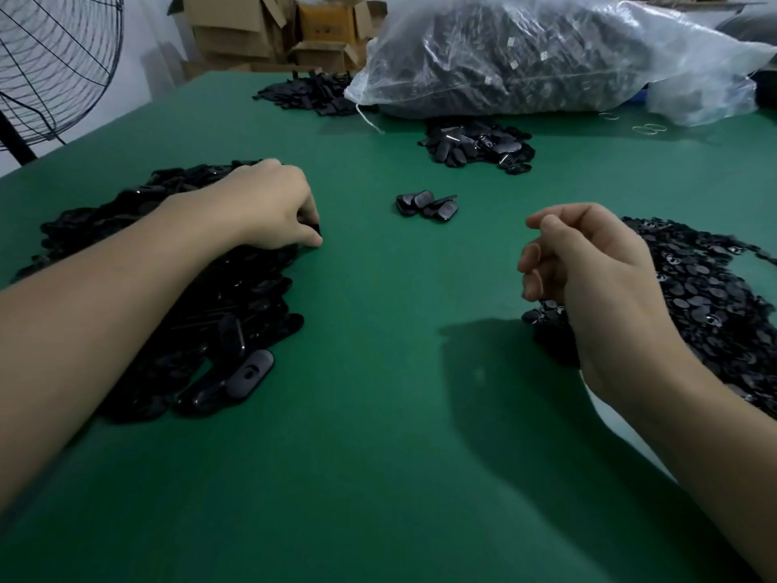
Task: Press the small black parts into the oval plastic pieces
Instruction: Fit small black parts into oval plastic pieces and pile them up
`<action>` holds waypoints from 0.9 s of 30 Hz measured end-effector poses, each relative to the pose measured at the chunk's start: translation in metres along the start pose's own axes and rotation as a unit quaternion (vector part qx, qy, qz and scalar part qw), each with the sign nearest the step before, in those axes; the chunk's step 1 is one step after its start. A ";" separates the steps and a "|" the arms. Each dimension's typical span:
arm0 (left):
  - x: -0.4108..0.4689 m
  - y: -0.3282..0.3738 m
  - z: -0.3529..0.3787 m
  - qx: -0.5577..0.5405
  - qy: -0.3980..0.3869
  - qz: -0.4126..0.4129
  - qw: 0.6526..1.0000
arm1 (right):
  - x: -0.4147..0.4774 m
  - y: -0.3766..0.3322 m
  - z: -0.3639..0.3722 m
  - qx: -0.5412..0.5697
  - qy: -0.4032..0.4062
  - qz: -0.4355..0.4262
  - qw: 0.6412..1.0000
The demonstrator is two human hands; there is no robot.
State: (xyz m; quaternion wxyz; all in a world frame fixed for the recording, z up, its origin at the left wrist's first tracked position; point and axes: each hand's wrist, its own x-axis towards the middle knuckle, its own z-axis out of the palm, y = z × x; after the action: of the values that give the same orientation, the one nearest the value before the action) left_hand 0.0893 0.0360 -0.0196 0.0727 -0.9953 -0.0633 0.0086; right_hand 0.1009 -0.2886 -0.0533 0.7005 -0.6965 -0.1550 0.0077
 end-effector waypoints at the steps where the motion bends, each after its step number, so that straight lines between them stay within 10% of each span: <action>1: -0.001 0.000 0.001 0.007 0.004 0.007 1.000 | 0.002 0.000 -0.002 0.001 0.007 -0.001 1.000; 10: -0.024 0.038 0.005 0.165 0.113 0.086 0.976 | 0.009 0.005 -0.008 -0.064 0.039 -0.023 0.997; 14: -0.041 0.060 0.000 -0.098 0.166 0.086 0.977 | 0.010 0.004 -0.014 -0.230 0.055 -0.098 0.967; 19: -0.069 0.089 -0.003 -0.597 0.015 0.021 0.802 | 0.010 -0.005 -0.018 -0.476 -0.073 -0.085 0.873; 27: -0.103 0.100 0.007 -0.789 -0.105 -0.045 0.603 | 0.015 -0.026 -0.032 -0.586 -0.180 -0.089 0.785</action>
State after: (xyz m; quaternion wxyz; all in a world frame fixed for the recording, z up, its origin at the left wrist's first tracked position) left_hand -0.0008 -0.0740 -0.0405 -0.7480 -0.6540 -0.0977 0.0569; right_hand 0.1173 -0.3169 -0.0240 0.1145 -0.9420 -0.3147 -0.0219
